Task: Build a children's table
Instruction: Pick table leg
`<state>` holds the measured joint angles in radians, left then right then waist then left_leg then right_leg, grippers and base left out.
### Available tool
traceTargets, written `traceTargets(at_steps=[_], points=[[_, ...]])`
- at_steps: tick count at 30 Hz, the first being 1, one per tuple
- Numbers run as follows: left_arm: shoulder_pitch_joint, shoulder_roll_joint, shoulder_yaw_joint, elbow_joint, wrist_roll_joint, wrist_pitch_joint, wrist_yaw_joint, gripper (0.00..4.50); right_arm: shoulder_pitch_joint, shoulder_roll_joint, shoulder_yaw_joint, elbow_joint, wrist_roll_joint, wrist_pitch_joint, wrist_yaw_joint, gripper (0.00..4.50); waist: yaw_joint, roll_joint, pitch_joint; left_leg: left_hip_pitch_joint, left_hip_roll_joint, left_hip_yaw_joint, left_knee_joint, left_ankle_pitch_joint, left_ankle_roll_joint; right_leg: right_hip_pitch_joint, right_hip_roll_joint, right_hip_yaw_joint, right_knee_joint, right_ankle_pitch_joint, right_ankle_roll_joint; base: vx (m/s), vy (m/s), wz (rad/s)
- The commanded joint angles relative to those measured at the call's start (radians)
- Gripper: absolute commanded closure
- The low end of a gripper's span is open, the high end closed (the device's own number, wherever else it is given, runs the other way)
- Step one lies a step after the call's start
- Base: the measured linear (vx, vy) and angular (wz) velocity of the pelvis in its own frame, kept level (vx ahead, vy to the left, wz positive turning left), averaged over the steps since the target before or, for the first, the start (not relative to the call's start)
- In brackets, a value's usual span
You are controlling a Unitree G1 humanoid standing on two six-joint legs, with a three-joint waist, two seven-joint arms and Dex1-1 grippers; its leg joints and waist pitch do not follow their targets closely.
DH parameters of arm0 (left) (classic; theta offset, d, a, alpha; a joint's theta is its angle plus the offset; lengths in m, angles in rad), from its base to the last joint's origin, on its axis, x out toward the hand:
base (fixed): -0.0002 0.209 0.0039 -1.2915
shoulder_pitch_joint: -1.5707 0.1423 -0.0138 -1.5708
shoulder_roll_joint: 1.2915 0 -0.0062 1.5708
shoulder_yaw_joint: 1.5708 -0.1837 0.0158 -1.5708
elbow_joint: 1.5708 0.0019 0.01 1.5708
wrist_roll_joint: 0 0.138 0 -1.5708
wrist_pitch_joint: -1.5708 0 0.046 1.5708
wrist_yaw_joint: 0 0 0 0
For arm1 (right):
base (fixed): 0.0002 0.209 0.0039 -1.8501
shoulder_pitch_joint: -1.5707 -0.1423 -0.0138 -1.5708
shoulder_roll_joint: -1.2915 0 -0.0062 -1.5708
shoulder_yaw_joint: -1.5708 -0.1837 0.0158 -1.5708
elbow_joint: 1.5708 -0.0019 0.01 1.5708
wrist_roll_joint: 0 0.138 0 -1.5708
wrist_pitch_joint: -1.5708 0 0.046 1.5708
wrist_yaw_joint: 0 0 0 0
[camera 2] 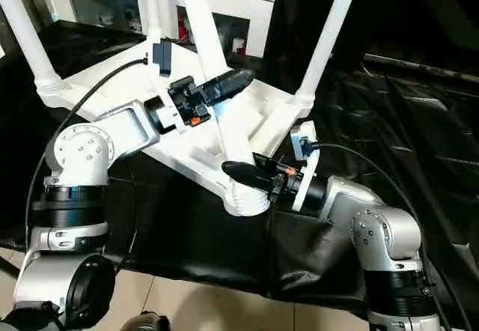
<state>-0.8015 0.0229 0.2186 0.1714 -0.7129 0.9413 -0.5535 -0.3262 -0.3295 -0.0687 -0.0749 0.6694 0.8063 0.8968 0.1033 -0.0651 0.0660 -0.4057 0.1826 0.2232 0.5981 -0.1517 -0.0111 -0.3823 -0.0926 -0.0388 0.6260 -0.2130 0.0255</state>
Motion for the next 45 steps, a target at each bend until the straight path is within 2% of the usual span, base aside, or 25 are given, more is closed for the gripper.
traceTargets(at_steps=[1,4,6,10,13,14,15,18,19,22,23,24,25,26,27,28,30,32,33,34,35,38,41,44,45], points=[[-0.006,-0.004,-0.017,-0.001,0.004,-0.016,0.009,1.40,-0.018,-0.013,-0.002,0.001,-0.001,-0.019,-0.005,2.60,0.001,-0.003,-0.071,0.041,0.052,-0.038,-0.074,-0.213,-0.058,0.024,-0.058,0.034,-0.084,-0.174,-0.176,0.000,0.000,0.00],[-0.005,-0.001,-0.019,-0.004,0.004,-0.017,0.010,1.61,-0.018,-0.012,0.000,0.002,-0.003,-0.022,-0.007,2.60,0.001,-0.002,-0.071,0.041,0.052,-0.038,-0.074,-0.210,-0.059,0.023,-0.058,0.034,-0.083,-0.166,-0.177,0.000,0.000,0.00],[-0.004,-0.001,-0.018,-0.008,0.006,-0.020,0.014,1.96,-0.020,-0.011,0.001,0.002,-0.004,-0.023,-0.010,2.60,0.001,-0.002,-0.071,0.041,0.052,-0.037,-0.074,-0.209,-0.059,0.023,-0.058,0.034,-0.083,-0.163,-0.179,0.000,0.000,0.00],[-0.004,-0.002,-0.020,-0.012,0.005,-0.029,0.020,2.17,-0.024,-0.011,0.015,0.009,-0.032,-0.048,-0.022,2.60,0.001,0.000,-0.071,0.041,0.053,-0.038,-0.075,-0.212,-0.064,0.023,-0.058,0.034,-0.082,-0.165,-0.176,0.000,0.000,0.00],[-0.006,-0.006,-0.022,-0.009,0.012,-0.042,0.030,2.50,-0.026,-0.010,0.020,0.016,-0.037,-0.049,-0.024,2.60,-0.001,-0.001,-0.071,0.042,0.052,-0.038,-0.074,-0.217,-0.065,0.023,-0.058,0.034,-0.083,-0.167,-0.177,0.000,0.000,0.00],[-0.010,-0.010,-0.022,-0.007,0.023,-0.059,0.044,2.56,-0.027,-0.010,0.026,0.016,-0.042,-0.047,-0.031,2.04,-0.001,0.001,-0.071,0.042,0.052,-0.038,-0.075,-0.216,-0.066,0.023,-0.057,0.034,-0.083,-0.165,-0.177,0.000,0.000,0.00],[-0.010,-0.010,-0.022,-0.007,0.023,-0.059,0.044,2.60,-0.027,-0.010,0.026,0.016,-0.042,-0.047,-0.031,1.90,-0.001,0.001,-0.071,0.042,0.053,-0.038,-0.075,-0.216,-0.066,0.023,-0.057,0.034,-0.083,-0.160,-0.178,0.000,0.000,0.00],[-0.018,-0.006,-0.090,-0.018,0.127,-0.137,0.093,2.65,-0.041,-0.003,0.073,-0.001,-0.112,-0.062,-0.101,1.84,-0.002,0.001,-0.071,0.043,0.054,-0.039,-0.076,-0.212,-0.074,0.022,-0.056,0.035,-0.084,-0.156,-0.163,0.000,0.000,0.00],[-0.018,-0.005,-0.092,-0.019,0.130,-0.138,0.094,2.67,-0.042,-0.002,0.076,-0.001,-0.115,-0.063,-0.104,1.62,-0.002,0.001,-0.071,0.043,0.054,-0.039,-0.077,-0.213,-0.076,0.022,-0.057,0.035,-0.085,-0.159,-0.158,0.000,0.000,0.00],[-0.021,-0.002,-0.164,-0.038,0.219,-0.183,0.146,2.68,-0.077,0.031,0.144,0.011,-0.214,-0.090,-0.199,1.52,-0.008,0.002,-0.073,0.042,0.053,-0.040,-0.077,-0.214,-0.087,0.023,-0.055,0.035,-0.082,-0.152,-0.148,0.000,0.000,0.00],[-0.026,-0.008,-0.194,-0.042,0.267,-0.203,0.192,2.68,-0.100,0.056,0.187,0.032,-0.275,-0.110,-0.255,1.51,-0.010,0.004,-0.072,0.041,0.056,-0.043,-0.079,-0.215,-0.092,0.020,-0.056,0.035,-0.081,-0.154,-0.148,0.000,0.000,0.00],[-0.029,-0.011,-0.207,-0.043,0.290,-0.213,0.217,2.68,-0.111,0.069,0.208,0.043,-0.304,-0.122,-0.281,1.51,-0.021,0.001,-0.073,0.035,0.052,-0.043,-0.080,-0.216,-0.099,0.025,-0.055,0.034,-0.080,-0.158,-0.143,0.000,0.000,0.00],[-0.029,-0.006,-0.228,-0.046,0.303,-0.220,0.210,2.68,-0.121,0.090,0.213,0.060,-0.328,-0.135,-0.319,1.51,-0.021,0.001,-0.073,0.040,0.053,-0.041,-0.077,-0.222,-0.099,0.019,-0.057,0.035,-0.084,-0.174,-0.142,0.000,0.000,0.00],[-0.029,-0.006,-0.228,-0.046,0.303,-0.220,0.210,2.69,-0.121,0.090,0.213,0.060,-0.328,-0.135,-0.319,1.51,-0.020,0.001,-0.073,0.041,0.052,-0.039,-0.075,-0.225,-0.095,0.019,-0.056,0.036,-0.084,-0.177,-0.142,0.000,0.000,0.00],[-0.028,0.001,-0.258,-0.047,0.331,-0.233,0.214,2.69,-0.142,0.129,0.215,0.097,-0.363,-0.153,-0.394,1.51,-0.018,0.000,-0.073,0.041,0.052,-0.039,-0.076,-0.215,-0.093,0.021,-0.056,0.036,-0.083,-0.167,-0.142,0.000,0.000,0.00],[-0.030,0.000,-0.269,-0.045,0.363,-0.241,0.251,2.69,-0.164,0.166,0.217,0.135,-0.392,-0.172,-0.459,1.51,-0.022,0.003,-0.076,0.041,0.053,-0.039,-0.075,-0.194,-0.093,0.014,-0.054,0.035,-0.077,-0.136,-0.151,0.000,0.000,0.00],[-0.034,0.001,-0.278,-0.041,0.397,-0.248,0.295,2.69,-0.188,0.198,0.222,0.177,-0.432,-0.206,-0.529,1.51,-0.022,-0.001,-0.076,0.039,0.052,-0.038,-0.074,-0.170,-0.092,0.019,-0.051,0.035,-0.071,-0.085,-0.155,0.000,0.000,0.00],[-0.037,0.001,-0.276,-0.039,0.410,-0.253,0.318,2.69,-0.198,0.207,0.224,0.196,-0.452,-0.224,-0.558,1.51,-0.020,0.001,-0.077,0.043,0.051,-0.035,-0.072,-0.164,-0.092,0.019,-0.048,0.034,-0.069,-0.061,-0.155,0.000,0.000,0.00],[-0.040,0.001,-0.272,-0.037,0.422,-0.255,0.336,2.69,-0.208,0.227,0.215,0.215,-0.465,-0.250,-0.590,1.51,-0.020,-0.003,-0.075,0.041,0.050,-0.034,-0.073,-0.168,-0.090,0.019,-0.048,0.035,-0.070,-0.060,-0.152,0.000,0.000,0.00],[-0.040,0.001,-0.272,-0.037,0.422,-0.255,0.336,2.69,-0.208,0.227,0.215,0.215,-0.465,-0.250,-0.590,1.51,-0.020,-0.001,-0.075,0.042,0.050,-0.034,-0.074,-0.170,-0.093,0.019,-0.049,0.035,-0.069,-0.062,-0.151,0.000,0.000,0.00],[-0.041,-0.001,-0.269,-0.036,0.433,-0.259,0.350,2.69,-0.214,0.242,0.207,0.230,-0.475,-0.268,-0.612,1.85,-0.022,-0.001,-0.075,0.042,0.051,-0.035,-0.075,-0.187,-0.095,0.018,-0.049,0.034,-0.071,-0.077,-0.144,0.000,0.000,0.00],[-0.041,-0.003,-0.253,-0.034,0.456,-0.274,0.389,2.69,-0.224,0.263,0.195,0.252,-0.486,-0.312,-0.629,1.85,-0.021,-0.001,-0.076,0.042,0.050,-0.036,-0.075,-0.200,-0.097,0.019,-0.049,0.035,-0.071,-0.086,-0.132,0.000,0.000,0.00],[-0.040,-0.003,-0.252,-0.031,0.461,-0.278,0.394,2.70,-0.227,0.267,0.194,0.262,-0.490,-0.326,-0.631,2.22,-0.020,-0.003,-0.076,0.041,0.049,-0.035,-0.074,-0.182,-0.090,0.020,-0.047,0.034,-0.068,-0.056,-0.128,0.000,0.000,0.00],[-0.041,-0.003,-0.251,-0.027,0.464,-0.284,0.400,2.70,-0.226,0.267,0.200,0.269,-0.494,-0.339,-0.629,2.34,-0.019,-0.003,-0.076,0.041,0.048,-0.034,-0.072,-0.168,-0.081,0.021,-0.047,0.034,-0.067,-0.036,-0.133,0.000,0.000,0.00],[-0.041,-0.003,-0.251,-0.027,0.464,-0.284,0.400,2.70,-0.226,0.267,0.200,0.269,-0.494,-0.339,-0.629,2.55,-0.020,-0.003,-0.076,0.040,0.048,-0.034,-0.072,-0.169,-0.079,0.021,-0.047,0.035,-0.067,-0.037,-0.134,0.000,0.000,0.00]])
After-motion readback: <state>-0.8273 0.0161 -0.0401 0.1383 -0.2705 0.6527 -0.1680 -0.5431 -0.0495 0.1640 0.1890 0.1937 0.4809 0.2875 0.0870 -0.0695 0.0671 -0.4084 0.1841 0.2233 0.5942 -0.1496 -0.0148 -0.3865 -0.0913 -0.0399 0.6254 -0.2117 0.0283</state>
